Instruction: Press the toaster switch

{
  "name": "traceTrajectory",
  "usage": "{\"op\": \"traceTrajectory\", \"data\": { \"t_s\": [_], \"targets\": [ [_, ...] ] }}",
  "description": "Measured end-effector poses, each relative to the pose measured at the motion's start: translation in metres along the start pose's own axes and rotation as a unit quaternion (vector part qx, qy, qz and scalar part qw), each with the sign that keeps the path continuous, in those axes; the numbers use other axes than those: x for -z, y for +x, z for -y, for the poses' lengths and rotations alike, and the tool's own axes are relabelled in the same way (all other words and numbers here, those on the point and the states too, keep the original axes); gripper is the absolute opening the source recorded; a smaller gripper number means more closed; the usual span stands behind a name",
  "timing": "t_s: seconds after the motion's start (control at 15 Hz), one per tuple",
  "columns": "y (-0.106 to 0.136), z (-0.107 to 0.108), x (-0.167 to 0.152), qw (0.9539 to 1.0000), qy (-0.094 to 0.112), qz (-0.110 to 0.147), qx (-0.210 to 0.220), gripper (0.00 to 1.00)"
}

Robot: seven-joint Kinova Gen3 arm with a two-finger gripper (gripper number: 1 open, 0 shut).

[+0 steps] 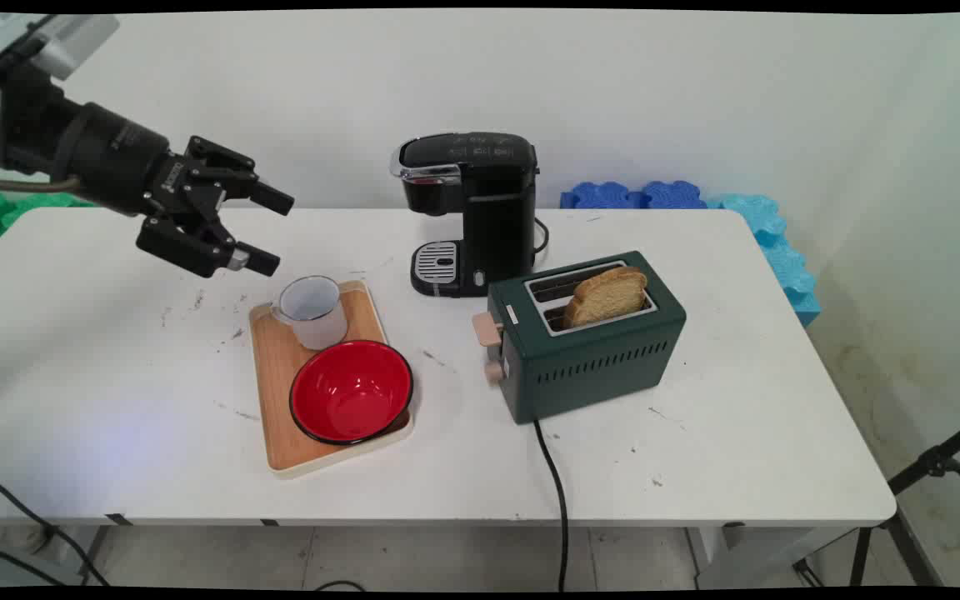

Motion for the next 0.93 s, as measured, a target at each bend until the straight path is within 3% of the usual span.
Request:
{"op": "traceTrajectory", "data": {
  "t_s": [0.47,0.93],
  "targets": [
    [0.039,-0.017,-0.023,0.9997,0.004,0.003,0.026,1.0],
    [0.067,-0.031,-0.084,0.9994,0.005,-0.003,0.035,1.0]
  ]
}}
